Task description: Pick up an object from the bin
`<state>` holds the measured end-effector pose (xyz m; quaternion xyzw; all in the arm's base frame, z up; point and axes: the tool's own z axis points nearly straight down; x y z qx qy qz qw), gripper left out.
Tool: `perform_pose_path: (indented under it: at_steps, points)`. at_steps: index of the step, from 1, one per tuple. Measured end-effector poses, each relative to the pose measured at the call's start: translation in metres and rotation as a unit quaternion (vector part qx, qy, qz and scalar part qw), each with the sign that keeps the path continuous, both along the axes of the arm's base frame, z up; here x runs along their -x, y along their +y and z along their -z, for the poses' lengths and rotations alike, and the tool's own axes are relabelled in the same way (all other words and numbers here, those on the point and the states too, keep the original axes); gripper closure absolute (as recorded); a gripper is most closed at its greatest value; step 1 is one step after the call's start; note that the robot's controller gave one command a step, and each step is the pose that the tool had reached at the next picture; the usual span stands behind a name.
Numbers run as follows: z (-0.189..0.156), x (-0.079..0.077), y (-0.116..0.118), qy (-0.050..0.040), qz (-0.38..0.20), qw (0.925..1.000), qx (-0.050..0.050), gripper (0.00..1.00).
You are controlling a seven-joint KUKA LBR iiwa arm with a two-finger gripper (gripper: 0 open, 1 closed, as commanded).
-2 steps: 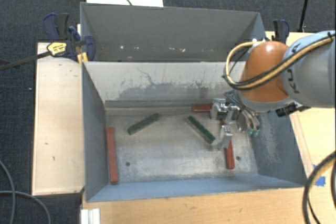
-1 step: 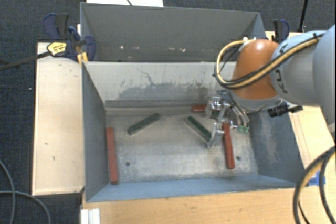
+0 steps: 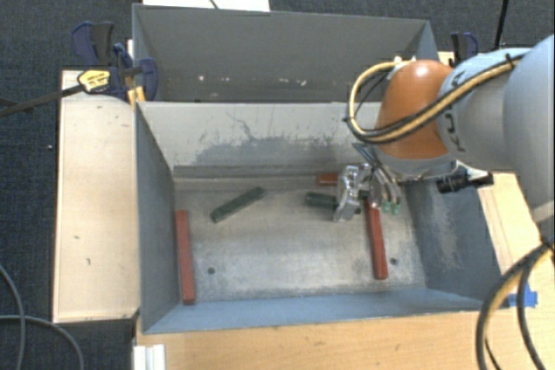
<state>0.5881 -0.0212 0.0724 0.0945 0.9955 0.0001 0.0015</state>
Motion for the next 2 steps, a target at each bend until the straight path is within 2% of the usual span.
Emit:
perform_pose_path:
  at_steps: [1, 2]
  points:
    - [0.0, 0.0, 0.0, 0.0001, -0.001, 1.0, 0.0, 1.0]
    - [-0.131, 0.032, -0.022, 0.0003, 0.017, 0.9999, 0.0, 1.0]
